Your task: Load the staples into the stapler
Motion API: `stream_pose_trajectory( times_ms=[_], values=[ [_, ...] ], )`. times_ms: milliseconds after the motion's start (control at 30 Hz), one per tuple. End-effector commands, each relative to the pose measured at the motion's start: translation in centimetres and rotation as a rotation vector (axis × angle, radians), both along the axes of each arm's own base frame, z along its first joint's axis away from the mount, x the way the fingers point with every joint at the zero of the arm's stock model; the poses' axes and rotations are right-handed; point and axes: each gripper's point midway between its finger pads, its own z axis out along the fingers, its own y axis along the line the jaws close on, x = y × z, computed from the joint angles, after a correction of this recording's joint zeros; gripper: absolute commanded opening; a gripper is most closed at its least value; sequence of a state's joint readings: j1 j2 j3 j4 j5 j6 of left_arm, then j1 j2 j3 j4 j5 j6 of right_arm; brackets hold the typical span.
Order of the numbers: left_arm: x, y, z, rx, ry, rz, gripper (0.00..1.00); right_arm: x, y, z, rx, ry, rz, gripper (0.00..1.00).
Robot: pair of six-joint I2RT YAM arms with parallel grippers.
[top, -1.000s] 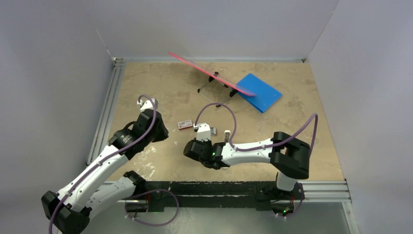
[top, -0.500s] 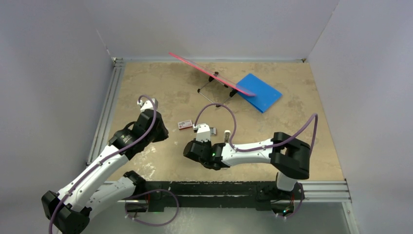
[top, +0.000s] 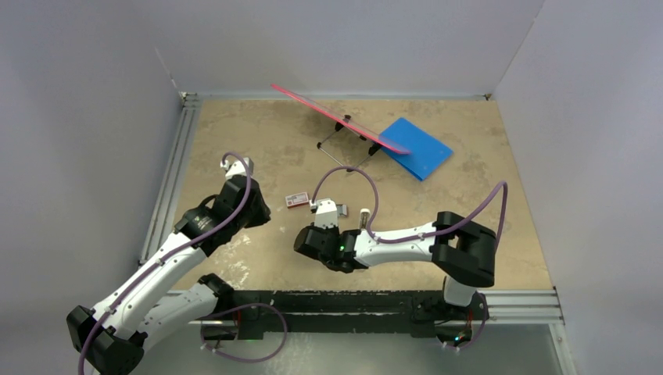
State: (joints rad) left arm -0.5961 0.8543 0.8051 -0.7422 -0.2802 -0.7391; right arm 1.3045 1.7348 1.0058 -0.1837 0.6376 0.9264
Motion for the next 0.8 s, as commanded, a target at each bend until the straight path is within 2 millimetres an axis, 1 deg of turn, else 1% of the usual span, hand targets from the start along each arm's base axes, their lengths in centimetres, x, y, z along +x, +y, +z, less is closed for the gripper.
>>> stream_pose_trajectory(
  times_ms=[0,100,333,633,767],
  values=[
    [0.5,-0.3,0.6,-0.01,-0.034,-0.009,0.16,0.3,0.5,0.5,-0.001,-0.023,-0.016,0.17],
    [0.5,-0.2,0.6,-0.01,-0.034,-0.008,0.16,0.0,0.5,0.3,-0.01,-0.019,-0.004,0.2],
    [0.4,-0.2,0.6,-0.011,-0.032,-0.007,0.16,-0.4,0.6,0.8,0.006,-0.014,-0.003,0.24],
    [0.4,-0.2,0.6,-0.012,-0.033,-0.009,0.16,-0.1,1.2,3.2,0.059,-0.026,-0.023,0.34],
    [0.4,-0.3,0.7,-0.015,-0.034,-0.009,0.16,0.0,1.6,4.1,0.078,-0.036,-0.023,0.34]
  ],
)
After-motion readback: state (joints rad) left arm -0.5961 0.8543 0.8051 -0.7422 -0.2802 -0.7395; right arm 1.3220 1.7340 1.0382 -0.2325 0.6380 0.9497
